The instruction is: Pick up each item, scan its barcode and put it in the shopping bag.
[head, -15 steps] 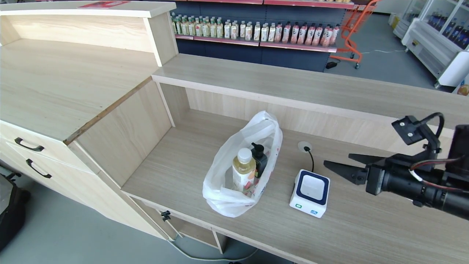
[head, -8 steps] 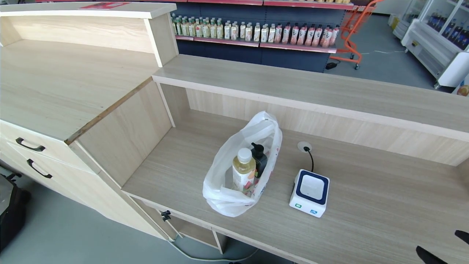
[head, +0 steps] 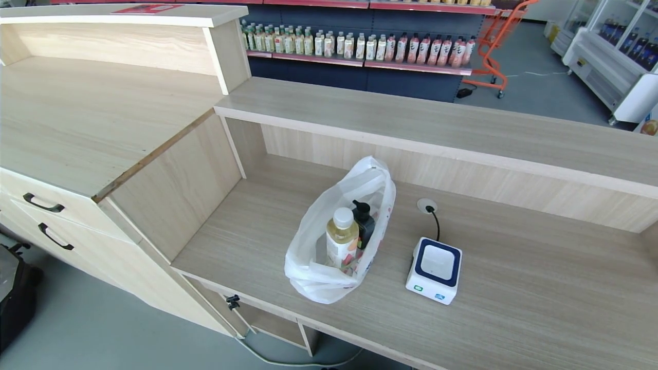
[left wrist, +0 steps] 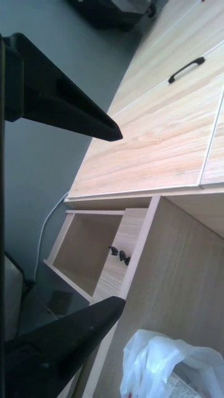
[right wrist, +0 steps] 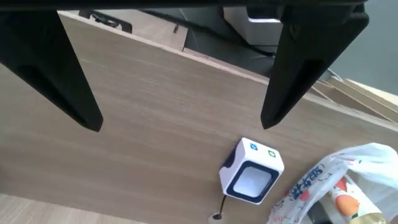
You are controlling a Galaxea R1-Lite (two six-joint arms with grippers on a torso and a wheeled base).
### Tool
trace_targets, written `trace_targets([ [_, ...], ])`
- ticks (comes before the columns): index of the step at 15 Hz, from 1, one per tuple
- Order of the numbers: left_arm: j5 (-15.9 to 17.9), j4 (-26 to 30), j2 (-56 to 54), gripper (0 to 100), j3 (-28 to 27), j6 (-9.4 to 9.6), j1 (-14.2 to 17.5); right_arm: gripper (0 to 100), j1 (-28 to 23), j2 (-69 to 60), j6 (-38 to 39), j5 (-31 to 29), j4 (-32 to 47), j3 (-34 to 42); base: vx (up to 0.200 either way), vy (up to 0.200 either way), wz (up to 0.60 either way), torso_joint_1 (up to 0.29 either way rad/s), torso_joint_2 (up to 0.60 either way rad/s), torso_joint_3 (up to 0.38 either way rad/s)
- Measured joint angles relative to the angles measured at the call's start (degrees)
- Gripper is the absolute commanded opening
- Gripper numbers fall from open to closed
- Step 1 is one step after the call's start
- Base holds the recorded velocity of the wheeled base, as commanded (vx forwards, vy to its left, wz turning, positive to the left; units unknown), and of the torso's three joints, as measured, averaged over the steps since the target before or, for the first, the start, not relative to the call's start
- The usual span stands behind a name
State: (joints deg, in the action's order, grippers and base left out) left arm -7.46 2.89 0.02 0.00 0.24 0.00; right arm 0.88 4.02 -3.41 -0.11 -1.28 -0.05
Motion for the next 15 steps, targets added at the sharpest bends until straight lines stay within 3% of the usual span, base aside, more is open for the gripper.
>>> trace_targets([
  [5, 0.00, 0.01, 0.00, 100, 0.00, 0.02, 0.00, 100, -1.10, -3.89, -0.57, 0.98, 0.16, 0.05, 0.000, 0.000, 0.00, 0.000, 0.00, 0.000],
  [12, 0.02, 0.00, 0.00, 100, 0.00, 0.02, 0.00, 100, -1.12, -4.27, -0.71, 1.04, 0.16, 0.05, 0.000, 0.000, -0.60, 0.006, 0.00, 0.002],
  [15, 0.02, 0.01, 0.00, 100, 0.00, 0.02, 0.00, 100, -1.15, -4.27, 0.30, 0.84, 0.17, 0.02, 0.000, 0.000, 0.00, 0.000, 0.00, 0.000],
])
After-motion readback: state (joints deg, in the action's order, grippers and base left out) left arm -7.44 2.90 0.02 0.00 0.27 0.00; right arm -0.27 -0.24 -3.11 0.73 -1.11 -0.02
